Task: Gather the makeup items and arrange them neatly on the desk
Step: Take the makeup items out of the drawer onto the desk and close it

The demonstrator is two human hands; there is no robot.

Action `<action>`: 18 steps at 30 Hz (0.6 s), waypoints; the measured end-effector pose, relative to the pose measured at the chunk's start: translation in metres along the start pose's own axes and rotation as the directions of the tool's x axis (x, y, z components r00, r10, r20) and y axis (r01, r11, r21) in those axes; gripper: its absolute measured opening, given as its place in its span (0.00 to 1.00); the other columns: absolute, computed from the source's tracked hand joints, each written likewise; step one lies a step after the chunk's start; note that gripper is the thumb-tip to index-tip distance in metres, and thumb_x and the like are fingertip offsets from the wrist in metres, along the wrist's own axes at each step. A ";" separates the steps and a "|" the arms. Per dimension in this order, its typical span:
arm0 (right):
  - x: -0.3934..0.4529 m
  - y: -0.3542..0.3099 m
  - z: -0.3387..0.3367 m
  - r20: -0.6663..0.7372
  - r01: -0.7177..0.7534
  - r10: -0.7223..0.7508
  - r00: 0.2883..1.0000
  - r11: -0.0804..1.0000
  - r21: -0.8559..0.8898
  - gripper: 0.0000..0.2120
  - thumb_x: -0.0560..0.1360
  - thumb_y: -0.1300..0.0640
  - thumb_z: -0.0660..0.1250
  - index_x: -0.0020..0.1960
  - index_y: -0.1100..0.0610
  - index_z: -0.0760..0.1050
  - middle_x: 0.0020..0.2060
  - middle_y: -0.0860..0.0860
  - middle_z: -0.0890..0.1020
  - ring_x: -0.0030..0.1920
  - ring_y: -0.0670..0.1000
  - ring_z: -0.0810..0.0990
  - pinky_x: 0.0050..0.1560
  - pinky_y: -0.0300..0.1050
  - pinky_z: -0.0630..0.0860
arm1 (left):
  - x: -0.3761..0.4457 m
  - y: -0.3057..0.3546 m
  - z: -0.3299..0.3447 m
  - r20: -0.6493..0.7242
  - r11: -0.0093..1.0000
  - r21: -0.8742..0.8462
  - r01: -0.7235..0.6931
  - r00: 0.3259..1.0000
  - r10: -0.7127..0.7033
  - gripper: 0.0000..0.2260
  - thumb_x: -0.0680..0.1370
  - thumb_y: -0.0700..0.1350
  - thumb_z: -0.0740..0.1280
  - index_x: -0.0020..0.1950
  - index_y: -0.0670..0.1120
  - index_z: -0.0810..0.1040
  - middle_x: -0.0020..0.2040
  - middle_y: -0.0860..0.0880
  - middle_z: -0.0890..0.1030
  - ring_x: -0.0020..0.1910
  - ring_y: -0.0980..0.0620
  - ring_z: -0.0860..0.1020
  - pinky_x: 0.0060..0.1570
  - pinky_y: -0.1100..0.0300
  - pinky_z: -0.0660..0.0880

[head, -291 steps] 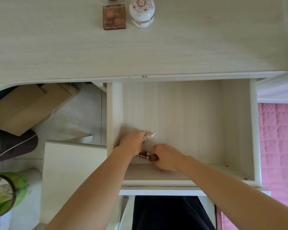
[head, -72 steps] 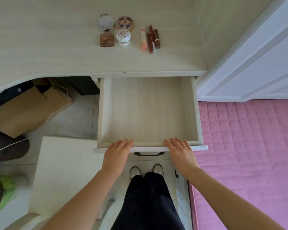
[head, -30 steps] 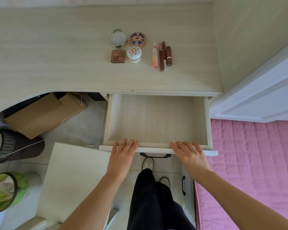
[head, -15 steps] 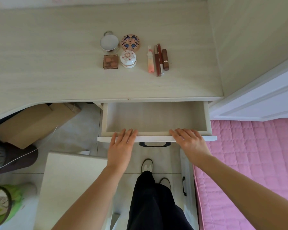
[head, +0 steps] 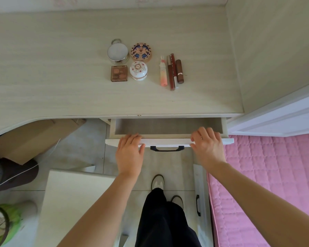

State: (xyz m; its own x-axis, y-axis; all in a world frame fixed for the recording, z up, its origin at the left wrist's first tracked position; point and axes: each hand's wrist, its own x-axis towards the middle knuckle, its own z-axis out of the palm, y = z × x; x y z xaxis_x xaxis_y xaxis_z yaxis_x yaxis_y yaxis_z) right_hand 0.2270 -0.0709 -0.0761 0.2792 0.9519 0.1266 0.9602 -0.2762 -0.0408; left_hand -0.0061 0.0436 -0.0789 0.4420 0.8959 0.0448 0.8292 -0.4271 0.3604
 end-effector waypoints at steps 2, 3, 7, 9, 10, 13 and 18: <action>0.000 -0.002 -0.002 0.028 -0.052 0.052 0.998 0.999 0.011 0.13 0.62 0.64 0.76 0.36 0.57 0.71 0.30 0.51 0.73 0.30 0.54 0.71 0.31 0.45 0.67 | 0.001 0.005 0.001 0.016 0.994 -0.078 0.070 0.997 -0.069 0.12 0.72 0.40 0.74 0.54 0.44 0.82 0.54 0.49 0.83 0.59 0.45 0.78 0.56 0.50 0.77; -0.002 -0.004 -0.004 0.053 -0.093 0.091 0.994 0.995 0.027 0.14 0.63 0.63 0.76 0.35 0.57 0.70 0.26 0.50 0.72 0.27 0.53 0.70 0.29 0.42 0.65 | 0.001 0.006 0.000 0.002 0.990 -0.112 0.090 0.996 -0.091 0.11 0.71 0.39 0.74 0.54 0.45 0.82 0.54 0.50 0.83 0.58 0.45 0.78 0.54 0.51 0.77; -0.009 -0.010 -0.015 0.404 -0.471 0.426 0.809 0.882 0.012 0.14 0.77 0.46 0.63 0.40 0.56 0.74 0.29 0.51 0.79 0.29 0.55 0.77 0.30 0.41 0.70 | -0.004 0.010 -0.008 -0.123 0.948 -0.240 0.208 0.962 -0.242 0.09 0.72 0.39 0.73 0.52 0.45 0.81 0.51 0.51 0.81 0.53 0.50 0.75 0.46 0.64 0.70; -0.010 -0.013 -0.016 0.578 -0.696 0.513 0.635 0.704 0.139 0.19 0.78 0.43 0.59 0.42 0.57 0.77 0.33 0.51 0.81 0.35 0.54 0.79 0.37 0.47 0.78 | -0.009 0.014 -0.013 -0.101 0.872 -0.364 0.326 0.917 -0.385 0.09 0.74 0.40 0.72 0.53 0.44 0.79 0.51 0.51 0.78 0.51 0.50 0.75 0.46 0.64 0.69; -0.007 -0.014 -0.017 0.668 -0.827 0.524 0.529 0.497 0.265 0.19 0.78 0.44 0.60 0.44 0.59 0.78 0.35 0.52 0.82 0.37 0.54 0.81 0.42 0.52 0.80 | -0.012 0.015 -0.012 -0.043 0.801 -0.440 0.405 0.882 -0.470 0.09 0.74 0.41 0.71 0.53 0.45 0.77 0.49 0.53 0.78 0.49 0.50 0.77 0.46 0.62 0.71; 0.007 -0.015 -0.020 0.879 -0.862 0.417 0.231 -0.331 0.383 0.11 0.79 0.55 0.63 0.53 0.64 0.75 0.44 0.57 0.82 0.44 0.57 0.84 0.50 0.57 0.80 | -0.010 0.010 -0.009 0.320 0.332 -0.644 0.689 0.637 -0.701 0.11 0.75 0.47 0.71 0.53 0.44 0.76 0.47 0.51 0.81 0.45 0.46 0.82 0.51 0.51 0.79; 0.022 -0.012 -0.028 0.951 -0.557 0.273 0.148 -0.772 0.308 0.11 0.80 0.67 0.57 0.62 0.66 0.68 0.54 0.66 0.80 0.52 0.65 0.81 0.51 0.60 0.78 | 0.017 0.009 -0.017 0.790 -0.452 -0.584 0.674 0.343 -0.509 0.17 0.79 0.46 0.66 0.67 0.44 0.70 0.59 0.40 0.78 0.48 0.38 0.83 0.56 0.45 0.78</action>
State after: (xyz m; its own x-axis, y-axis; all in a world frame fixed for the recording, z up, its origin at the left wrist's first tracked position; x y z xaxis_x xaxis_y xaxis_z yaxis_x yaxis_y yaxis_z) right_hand 0.2220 -0.0507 -0.0455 0.2997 0.1915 -0.9346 -0.8974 -0.2758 -0.3443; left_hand 0.0031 0.0567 -0.0586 -0.0001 0.4279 -0.9038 -0.2768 0.8685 0.4112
